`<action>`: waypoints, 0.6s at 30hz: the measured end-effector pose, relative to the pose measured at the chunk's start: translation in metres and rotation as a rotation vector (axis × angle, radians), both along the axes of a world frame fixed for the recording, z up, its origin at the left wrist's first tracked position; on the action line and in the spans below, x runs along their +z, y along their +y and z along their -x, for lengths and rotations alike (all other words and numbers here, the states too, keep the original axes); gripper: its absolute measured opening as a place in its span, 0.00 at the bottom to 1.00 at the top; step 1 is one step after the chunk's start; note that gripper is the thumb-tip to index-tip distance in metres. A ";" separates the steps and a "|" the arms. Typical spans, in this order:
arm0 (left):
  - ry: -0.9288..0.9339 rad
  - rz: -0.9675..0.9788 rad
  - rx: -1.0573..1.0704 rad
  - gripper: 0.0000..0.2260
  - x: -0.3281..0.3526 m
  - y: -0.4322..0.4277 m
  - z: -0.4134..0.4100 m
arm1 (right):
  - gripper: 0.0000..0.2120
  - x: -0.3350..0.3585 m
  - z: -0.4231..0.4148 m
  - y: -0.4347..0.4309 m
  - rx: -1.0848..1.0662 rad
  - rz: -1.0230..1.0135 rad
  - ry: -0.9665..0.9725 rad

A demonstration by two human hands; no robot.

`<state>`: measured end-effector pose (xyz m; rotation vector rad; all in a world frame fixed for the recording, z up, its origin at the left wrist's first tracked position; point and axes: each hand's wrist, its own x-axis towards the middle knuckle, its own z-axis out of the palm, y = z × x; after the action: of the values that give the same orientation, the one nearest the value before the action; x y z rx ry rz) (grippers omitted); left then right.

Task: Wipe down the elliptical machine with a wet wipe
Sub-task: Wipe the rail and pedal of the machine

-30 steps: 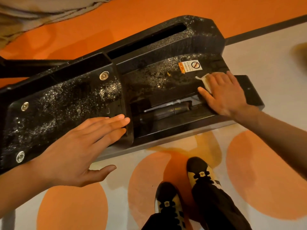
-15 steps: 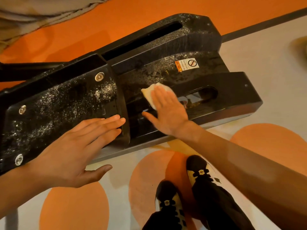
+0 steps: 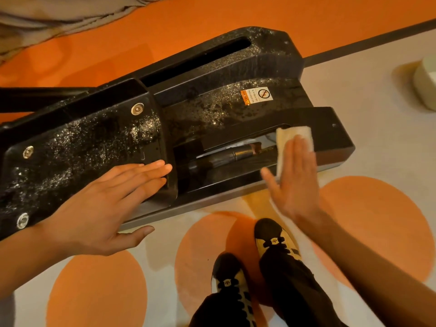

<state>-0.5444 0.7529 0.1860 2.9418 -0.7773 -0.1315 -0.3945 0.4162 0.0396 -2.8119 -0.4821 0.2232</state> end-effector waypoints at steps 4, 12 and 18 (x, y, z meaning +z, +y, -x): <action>0.006 -0.001 0.002 0.31 0.000 0.000 -0.001 | 0.43 -0.019 0.046 0.056 0.341 0.063 -0.093; 0.018 -0.006 0.000 0.31 0.003 -0.001 -0.001 | 0.39 -0.034 0.022 0.044 0.499 0.116 -0.242; 0.000 0.009 -0.002 0.31 0.001 -0.001 0.000 | 0.35 -0.042 -0.029 -0.046 0.001 -0.050 -0.197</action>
<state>-0.5442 0.7517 0.1873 2.9331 -0.7787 -0.1282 -0.3654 0.3703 -0.0020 -2.7977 -0.5244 -0.0665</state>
